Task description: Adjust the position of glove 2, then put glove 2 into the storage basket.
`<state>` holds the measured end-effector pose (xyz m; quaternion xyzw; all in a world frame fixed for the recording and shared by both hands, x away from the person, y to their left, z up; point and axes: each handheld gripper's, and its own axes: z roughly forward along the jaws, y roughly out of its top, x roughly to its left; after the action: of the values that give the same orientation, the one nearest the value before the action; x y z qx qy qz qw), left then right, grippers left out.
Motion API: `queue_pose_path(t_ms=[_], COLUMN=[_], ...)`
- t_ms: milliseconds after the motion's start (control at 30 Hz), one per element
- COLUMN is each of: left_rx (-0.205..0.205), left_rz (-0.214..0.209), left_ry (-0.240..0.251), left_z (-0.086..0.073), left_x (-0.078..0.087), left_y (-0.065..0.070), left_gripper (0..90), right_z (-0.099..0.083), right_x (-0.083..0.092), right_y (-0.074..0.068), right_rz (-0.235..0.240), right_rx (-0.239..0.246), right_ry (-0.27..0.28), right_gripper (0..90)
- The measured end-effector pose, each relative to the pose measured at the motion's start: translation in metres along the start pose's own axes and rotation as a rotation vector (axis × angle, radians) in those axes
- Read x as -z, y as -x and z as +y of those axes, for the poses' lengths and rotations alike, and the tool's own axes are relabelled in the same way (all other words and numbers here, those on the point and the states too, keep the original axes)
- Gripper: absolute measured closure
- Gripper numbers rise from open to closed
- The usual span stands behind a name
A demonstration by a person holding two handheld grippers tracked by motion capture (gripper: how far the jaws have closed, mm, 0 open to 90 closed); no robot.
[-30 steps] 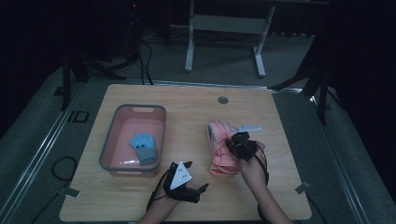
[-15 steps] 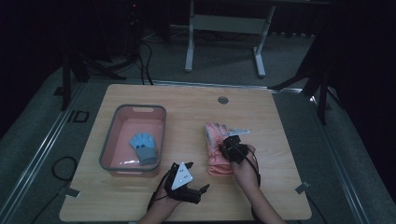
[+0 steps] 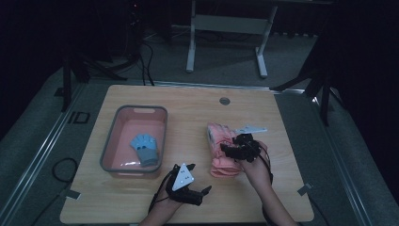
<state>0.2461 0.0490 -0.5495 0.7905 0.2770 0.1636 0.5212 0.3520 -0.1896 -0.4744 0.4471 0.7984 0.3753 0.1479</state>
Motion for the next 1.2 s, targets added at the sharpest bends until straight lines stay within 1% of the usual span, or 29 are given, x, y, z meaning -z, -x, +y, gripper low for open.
queue_pose_path(t_ms=[67, 133, 200, 233, 300, 333, 367, 400, 433, 467, 500, 567, 633, 667, 700, 733, 800, 833, 867, 900, 933, 967, 1000, 1033, 1067, 1100, 1133, 1167, 1200], left_rx=[0.006, 0.005, -0.006, -0.009, -0.009, -0.001, 0.008, 0.012, 0.027, 0.049, 0.059, 0.060, 0.065, 0.066, 0.067, 0.063, 0.051, 0.046, 0.033, 0.019, -0.003, -0.026, -0.053, -0.072, -0.093, -0.097, -0.100, -0.100, -0.094], left_rz=[-0.002, -0.003, 0.005, 0.009, 0.026, 0.030, 0.033, 0.043, 0.040, 0.028, 0.026, 0.025, 0.031, 0.035, 0.028, 0.029, 0.021, 0.025, 0.033, 0.046, 0.047, 0.037, 0.047, 0.048, 0.041, 0.042, 0.044, 0.039, 0.035], left_ry=[0.011, 0.015, 0.007, 0.014, 0.025, 0.031, 0.024, 0.023, 0.022, 0.011, -0.007, -0.015, -0.010, -0.004, 0.002, 0.002, 0.009, 0.011, 0.008, 0.006, 0.007, 0.004, -0.005, -0.003, -0.003, -0.001, -0.005, -0.012, -0.018], left_z=[0.002, 0.004, 0.006, 0.008, 0.011, 0.012, 0.015, 0.016, 0.018, 0.021, 0.025, 0.031, 0.039, 0.044, 0.050, 0.054, 0.067, 0.072, 0.079, 0.086, 0.093, 0.099, 0.106, 0.110, 0.116, 0.119, 0.124, 0.127, 0.129], left_x=[0.001, 0.002, 0.004, 0.004, 0.007, 0.008, 0.008, 0.009, 0.009, 0.009, 0.008, 0.008, 0.009, 0.009, 0.009, 0.009, 0.007, 0.006, 0.004, 0.002, -0.001, -0.004, -0.008, -0.011, -0.016, -0.020, -0.026, -0.033, -0.037], left_y=[0.000, 0.001, 0.002, 0.003, 0.003, 0.003, 0.003, 0.003, 0.002, 0.001, 0.000, 0.001, 0.001, 0.001, 0.001, 0.001, 0.002, 0.003, 0.004, 0.006, 0.007, 0.008, 0.009, 0.009, 0.009, 0.009, 0.008, 0.008, 0.007], left_gripper=[6.1, 6.1, 6.2, 6.2, 6.3, 6.3, 6.3, 6.3, 6.3, 6.3, 6.3, 6.3, 6.3, 6.3, 6.3, 6.3, 6.4, 6.8, 8.0, 10.8, 13.3, 14.9, 17.0, 23.4, 30.2, 36.5, 40.5, 45.6, 49.7], right_z=[0.001, 0.002, 0.001, 0.001, -0.001, -0.002, -0.003, -0.005, -0.006, -0.007, -0.009, -0.011, -0.013, -0.013, -0.014, -0.015, -0.016, -0.016, -0.016, -0.016, -0.015, -0.015, -0.015, -0.015, -0.015, -0.014, -0.013, -0.012, -0.011], right_x=[0.007, 0.013, 0.019, 0.022, 0.029, 0.031, 0.034, 0.037, 0.039, 0.042, 0.045, 0.050, 0.056, 0.058, 0.060, 0.062, 0.065, 0.065, 0.065, 0.065, 0.065, 0.065, 0.065, 0.064, 0.064, 0.063, 0.061, 0.058, 0.055], right_y=[0.003, 0.006, 0.009, 0.011, 0.016, 0.018, 0.021, 0.023, 0.025, 0.026, 0.029, 0.032, 0.035, 0.038, 0.042, 0.047, 0.054, 0.056, 0.057, 0.059, 0.060, 0.060, 0.059, 0.057, 0.057, 0.057, 0.056, 0.056, 0.056], right_rz=[0.033, 0.050, 0.075, 0.075, 0.067, 0.069, 0.065, 0.043, 0.014, -0.008, -0.014, -0.019, -0.048, -0.057, -0.054, -0.035, -0.031, -0.032, -0.038, -0.033, -0.017, -0.009, -0.028, -0.036, -0.009, -0.004, -0.015, -0.001, 0.006], right_rx=[0.005, -0.002, -0.013, -0.015, 0.002, 0.006, 0.018, 0.054, 0.102, 0.130, 0.154, 0.181, 0.196, 0.193, 0.176, 0.156, 0.130, 0.131, 0.123, 0.095, 0.075, 0.082, 0.094, 0.107, 0.110, 0.115, 0.116, 0.124, 0.124], right_ry=[0.013, 0.034, 0.064, 0.072, 0.078, 0.100, 0.133, 0.153, 0.168, 0.196, 0.212, 0.205, 0.211, 0.202, 0.193, 0.199, 0.193, 0.189, 0.192, 0.203, 0.205, 0.203, 0.208, 0.207, 0.202, 0.203, 0.195, 0.179, 0.180], right_gripper=[24.3, 19.1, 14.4, 13.9, 13.1, 13.8, 13.7, 13.6, 13.6, 13.6, 13.5, 13.4, 13.7, 13.2, 13.2, 12.9, 10.7, 9.7, 9.7, 9.7, 9.7, 9.8, 12.8, 18.5, 27.7, 33.5, 42.4, 49.8, 52.8])
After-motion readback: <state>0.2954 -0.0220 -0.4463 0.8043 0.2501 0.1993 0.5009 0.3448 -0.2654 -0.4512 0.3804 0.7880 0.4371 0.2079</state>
